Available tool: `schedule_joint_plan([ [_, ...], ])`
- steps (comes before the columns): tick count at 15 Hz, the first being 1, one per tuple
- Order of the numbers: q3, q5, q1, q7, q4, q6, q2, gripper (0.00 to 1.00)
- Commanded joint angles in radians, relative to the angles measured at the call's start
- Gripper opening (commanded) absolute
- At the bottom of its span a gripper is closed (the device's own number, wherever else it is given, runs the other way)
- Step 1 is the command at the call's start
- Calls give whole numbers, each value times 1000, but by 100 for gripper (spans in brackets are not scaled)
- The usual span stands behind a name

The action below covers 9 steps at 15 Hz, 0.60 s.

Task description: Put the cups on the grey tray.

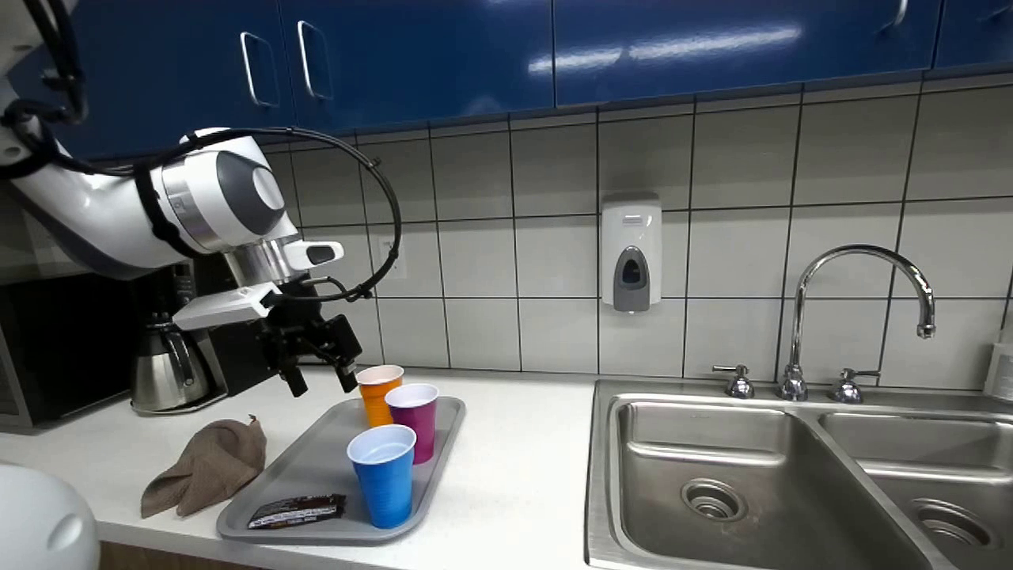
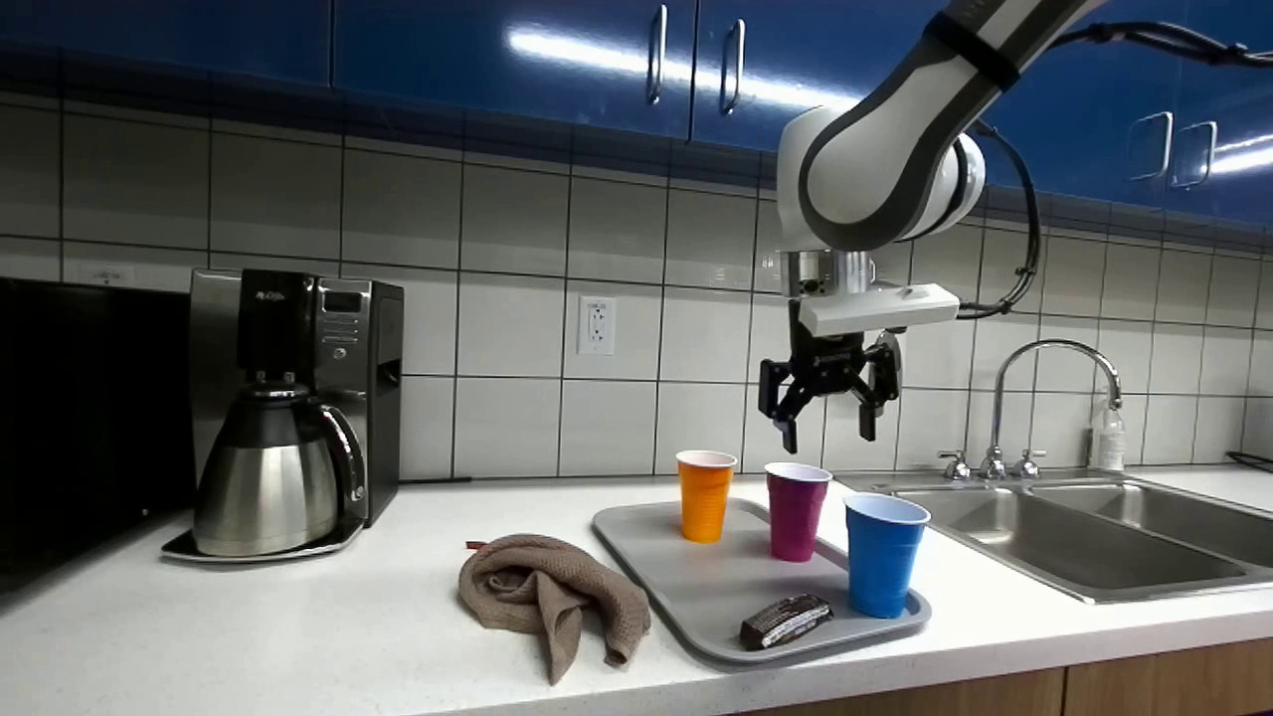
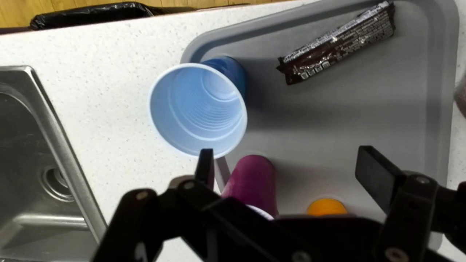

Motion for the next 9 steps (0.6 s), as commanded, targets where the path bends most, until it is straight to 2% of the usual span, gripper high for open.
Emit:
schedule_joint_plan([
  [1,-1,73,-41,-157,15,-58,22,100],
  [4,-17,100,-63,-242,52,-73,76,100],
  [5,9,79,-64,-176,7,-34,36,100],
  [9,-3,83,-71,-209,27,-38,73,100],
])
